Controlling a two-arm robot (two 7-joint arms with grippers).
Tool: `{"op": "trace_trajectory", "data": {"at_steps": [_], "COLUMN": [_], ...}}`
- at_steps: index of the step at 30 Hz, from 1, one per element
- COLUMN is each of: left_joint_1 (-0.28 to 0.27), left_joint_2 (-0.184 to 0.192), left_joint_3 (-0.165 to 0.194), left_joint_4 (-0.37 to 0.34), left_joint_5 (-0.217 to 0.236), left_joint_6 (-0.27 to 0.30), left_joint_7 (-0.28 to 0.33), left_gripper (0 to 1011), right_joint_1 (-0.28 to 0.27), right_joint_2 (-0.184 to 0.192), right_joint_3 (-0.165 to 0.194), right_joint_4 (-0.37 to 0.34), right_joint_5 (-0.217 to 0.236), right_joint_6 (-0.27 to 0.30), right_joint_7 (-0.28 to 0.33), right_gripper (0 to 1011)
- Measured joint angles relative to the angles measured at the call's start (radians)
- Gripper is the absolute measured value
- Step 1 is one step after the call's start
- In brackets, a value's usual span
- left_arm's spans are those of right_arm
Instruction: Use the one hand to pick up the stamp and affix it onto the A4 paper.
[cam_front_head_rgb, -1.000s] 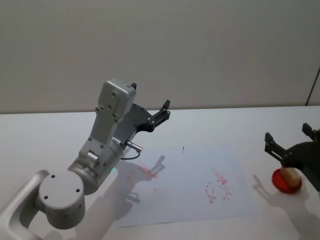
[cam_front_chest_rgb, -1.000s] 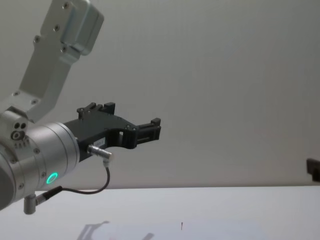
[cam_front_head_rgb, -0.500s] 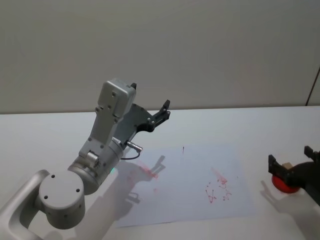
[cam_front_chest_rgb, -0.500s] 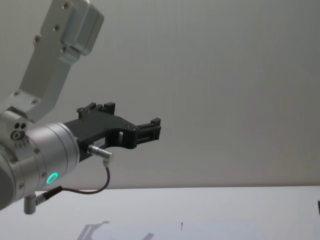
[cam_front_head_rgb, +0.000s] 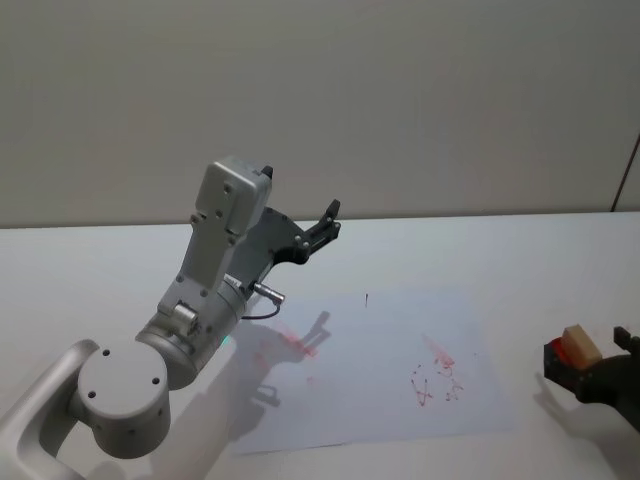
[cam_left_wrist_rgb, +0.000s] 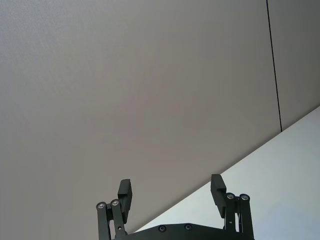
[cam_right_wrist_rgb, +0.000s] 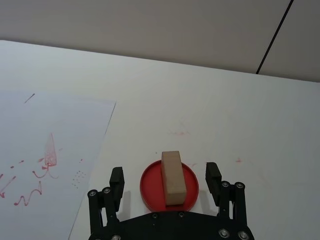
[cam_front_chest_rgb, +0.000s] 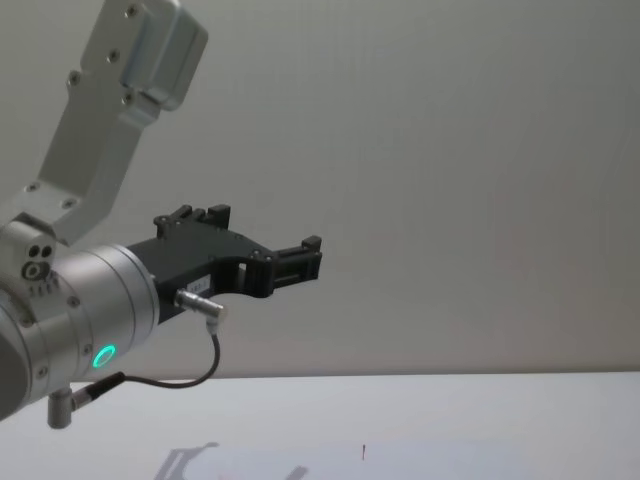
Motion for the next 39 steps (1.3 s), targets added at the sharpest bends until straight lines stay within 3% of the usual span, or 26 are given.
{"op": "trace_trajectory", "data": {"at_steps": [20, 31, 37, 39], "left_joint_1": [0.0, 0.0, 0.0, 0.0], "left_joint_2": [0.0, 0.0, 0.0, 0.0], "left_joint_3": [0.0, 0.0, 0.0, 0.0], "left_joint_4": [0.0, 0.0, 0.0, 0.0], "left_joint_5": [0.0, 0.0, 0.0, 0.0], "left_joint_6": [0.0, 0.0, 0.0, 0.0], "left_joint_7": [0.0, 0.0, 0.0, 0.0], "left_gripper": [1001, 1001, 1001, 1001], "right_joint_1": [0.046, 0.062, 0.067, 0.067], "right_joint_2": [-0.012, -0.018, -0.02, -0.02], "right_joint_3": [0.008, 0.009, 0.009, 0.009], "right_joint_4": [0.06, 0.077, 0.083, 0.084], "right_joint_5": [-0.029, -0.032, -0.034, -0.034], "right_joint_6": [0.019, 0.023, 0.024, 0.024], "right_joint_7": [0.045, 0.063, 0.069, 0.069], "right_gripper": [1001, 755, 536, 515]}}
